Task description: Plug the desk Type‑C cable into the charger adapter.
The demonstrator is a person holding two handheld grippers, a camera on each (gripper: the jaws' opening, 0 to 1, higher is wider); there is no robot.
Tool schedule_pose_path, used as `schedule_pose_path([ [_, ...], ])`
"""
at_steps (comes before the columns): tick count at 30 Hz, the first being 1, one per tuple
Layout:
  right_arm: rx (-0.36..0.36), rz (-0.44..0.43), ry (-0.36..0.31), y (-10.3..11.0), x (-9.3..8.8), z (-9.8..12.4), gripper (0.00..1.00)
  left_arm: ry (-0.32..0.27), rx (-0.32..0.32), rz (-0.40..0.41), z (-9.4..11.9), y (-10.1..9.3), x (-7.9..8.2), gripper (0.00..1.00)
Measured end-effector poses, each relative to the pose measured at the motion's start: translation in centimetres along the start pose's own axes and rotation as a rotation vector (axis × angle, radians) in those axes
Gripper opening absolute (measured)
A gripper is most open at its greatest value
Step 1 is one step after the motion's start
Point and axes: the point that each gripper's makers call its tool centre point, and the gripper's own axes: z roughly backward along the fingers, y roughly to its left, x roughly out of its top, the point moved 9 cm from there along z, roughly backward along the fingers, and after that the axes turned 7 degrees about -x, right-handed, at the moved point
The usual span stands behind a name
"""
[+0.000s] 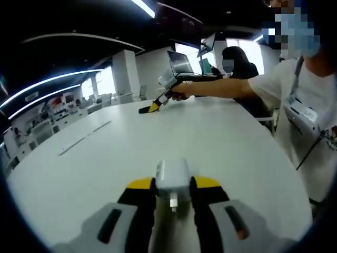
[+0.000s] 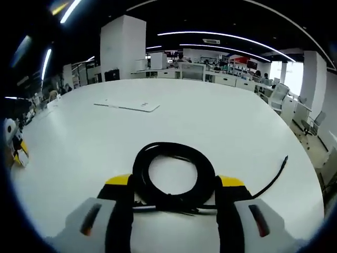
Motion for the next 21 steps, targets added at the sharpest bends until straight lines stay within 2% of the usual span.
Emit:
schedule_pose_path([
  [19, 0.001, 0.0, 0.003, -0.1, -0.3, 0.6, 0.63, 0.003, -0.002, 0.001, 0.0, 0.0, -0.1, 0.26],
  [21, 0.001, 0.0, 0.001, 0.2, -0.7, 1.3, 0.63, 0.004, -0.002, 0.001, 0.1, 0.1, -0.1, 0.26],
])
